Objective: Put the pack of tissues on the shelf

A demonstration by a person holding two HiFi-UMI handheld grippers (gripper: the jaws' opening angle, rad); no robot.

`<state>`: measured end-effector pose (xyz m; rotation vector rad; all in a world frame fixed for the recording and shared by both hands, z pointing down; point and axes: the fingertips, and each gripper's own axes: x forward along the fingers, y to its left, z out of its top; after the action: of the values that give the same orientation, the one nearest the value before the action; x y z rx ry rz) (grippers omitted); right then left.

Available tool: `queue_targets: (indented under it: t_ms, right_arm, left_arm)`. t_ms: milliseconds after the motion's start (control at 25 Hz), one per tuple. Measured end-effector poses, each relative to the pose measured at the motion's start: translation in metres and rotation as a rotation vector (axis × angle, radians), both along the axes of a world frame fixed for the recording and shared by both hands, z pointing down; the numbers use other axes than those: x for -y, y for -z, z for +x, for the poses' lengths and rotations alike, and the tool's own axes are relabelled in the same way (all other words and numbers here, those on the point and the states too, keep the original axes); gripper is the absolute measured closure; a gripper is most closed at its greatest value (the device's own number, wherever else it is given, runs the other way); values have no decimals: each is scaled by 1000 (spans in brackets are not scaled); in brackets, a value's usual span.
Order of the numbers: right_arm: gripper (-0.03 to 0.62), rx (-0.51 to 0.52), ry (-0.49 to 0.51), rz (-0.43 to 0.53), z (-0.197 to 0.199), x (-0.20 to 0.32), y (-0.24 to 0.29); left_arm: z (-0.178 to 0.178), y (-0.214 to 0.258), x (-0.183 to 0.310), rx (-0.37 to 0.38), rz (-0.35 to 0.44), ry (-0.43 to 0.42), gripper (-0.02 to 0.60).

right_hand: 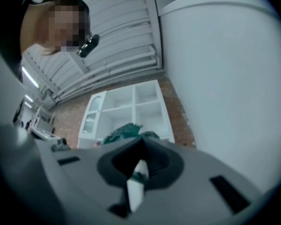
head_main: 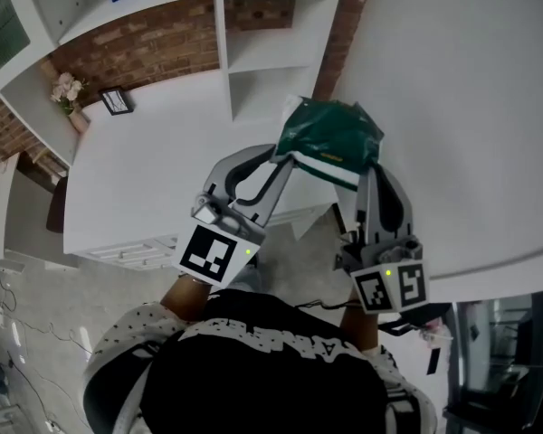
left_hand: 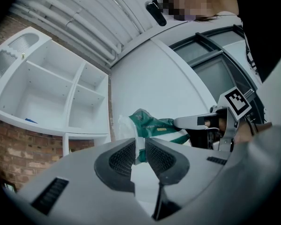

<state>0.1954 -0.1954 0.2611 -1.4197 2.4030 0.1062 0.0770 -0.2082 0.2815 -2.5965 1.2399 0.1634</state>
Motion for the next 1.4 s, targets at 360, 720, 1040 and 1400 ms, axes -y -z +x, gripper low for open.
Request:
queue_targets:
  t_ms: [360, 720, 1040, 1400]
  right_arm:
    - [562, -8, -3, -3, -18, 74, 12]
    - [562, -16, -40, 34, -17, 80, 6]
    - [562, -51, -65, 26, -36, 141, 19]
    - [562, -77, -71, 41, -57, 181, 25]
  left_arm:
    - [-17, 11, 75, -11, -1, -5, 488]
    - [-16, 6, 86, -14, 40, -40, 488]
    - [-33, 18, 151, -32, 42, -62, 488]
    - [-53, 22, 191, -64, 53, -56, 488]
